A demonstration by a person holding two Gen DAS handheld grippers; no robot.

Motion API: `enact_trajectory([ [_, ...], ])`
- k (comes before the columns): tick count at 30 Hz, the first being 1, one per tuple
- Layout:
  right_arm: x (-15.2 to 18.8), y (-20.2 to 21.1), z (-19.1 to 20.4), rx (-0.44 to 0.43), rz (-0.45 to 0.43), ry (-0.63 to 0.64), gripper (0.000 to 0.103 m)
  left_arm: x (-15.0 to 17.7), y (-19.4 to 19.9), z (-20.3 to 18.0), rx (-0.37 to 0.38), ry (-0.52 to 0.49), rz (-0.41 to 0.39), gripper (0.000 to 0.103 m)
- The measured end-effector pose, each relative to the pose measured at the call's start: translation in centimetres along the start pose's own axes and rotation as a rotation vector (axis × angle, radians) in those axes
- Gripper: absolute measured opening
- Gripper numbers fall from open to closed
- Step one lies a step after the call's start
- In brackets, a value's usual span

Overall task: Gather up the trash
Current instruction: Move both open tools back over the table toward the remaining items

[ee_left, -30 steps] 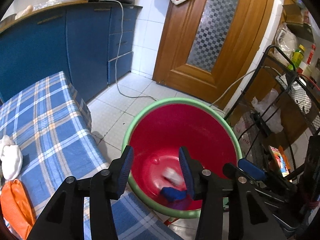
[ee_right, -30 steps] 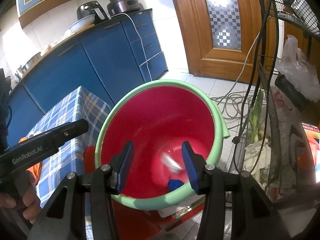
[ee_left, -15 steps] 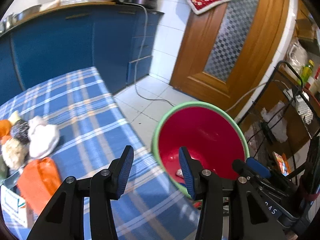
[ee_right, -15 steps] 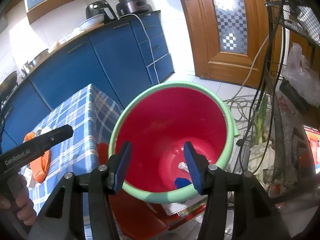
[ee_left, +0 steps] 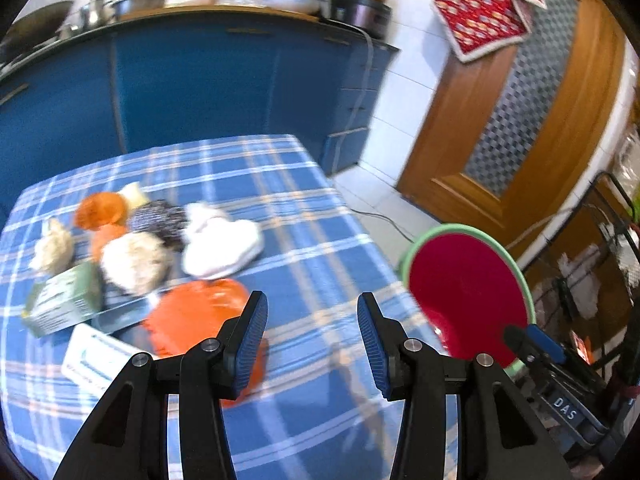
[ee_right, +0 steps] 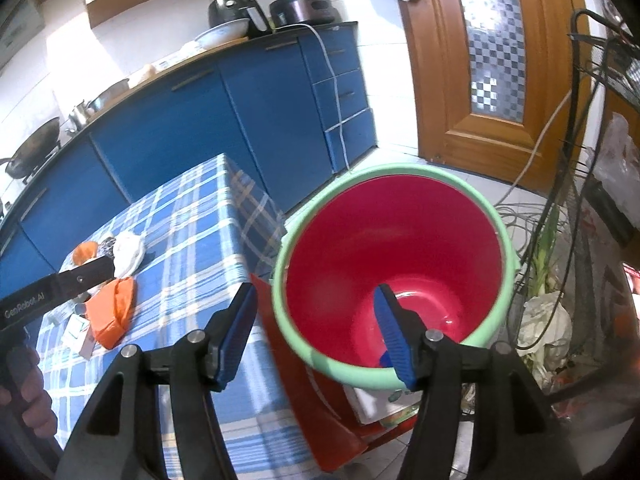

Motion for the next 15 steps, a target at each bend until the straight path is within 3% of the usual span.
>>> enact_trajectory([
  [10, 0.8, -0.3, 3.6, -0.050, 0.022, 0.048, 0.065, 0.4, 1.8, 7.6, -0.140, 0.106, -0.014, 0.049],
  [15, 1.2, -0.5, 5.2, -0.073, 0.036, 0.069, 0.066, 1.3, 1.8, 9.8, -0.165, 0.170, 0.007, 0.049],
])
Point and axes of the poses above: each gripper's, at about its wrist camera, not at the fingertips, and y roughly against the way its jaws point, z to its left, x to its underside, the point moved 6 cm from there along -y, roughly the way its jaws point, and after that the axes turned 13 degrees about -z, right-handed, at the moved point
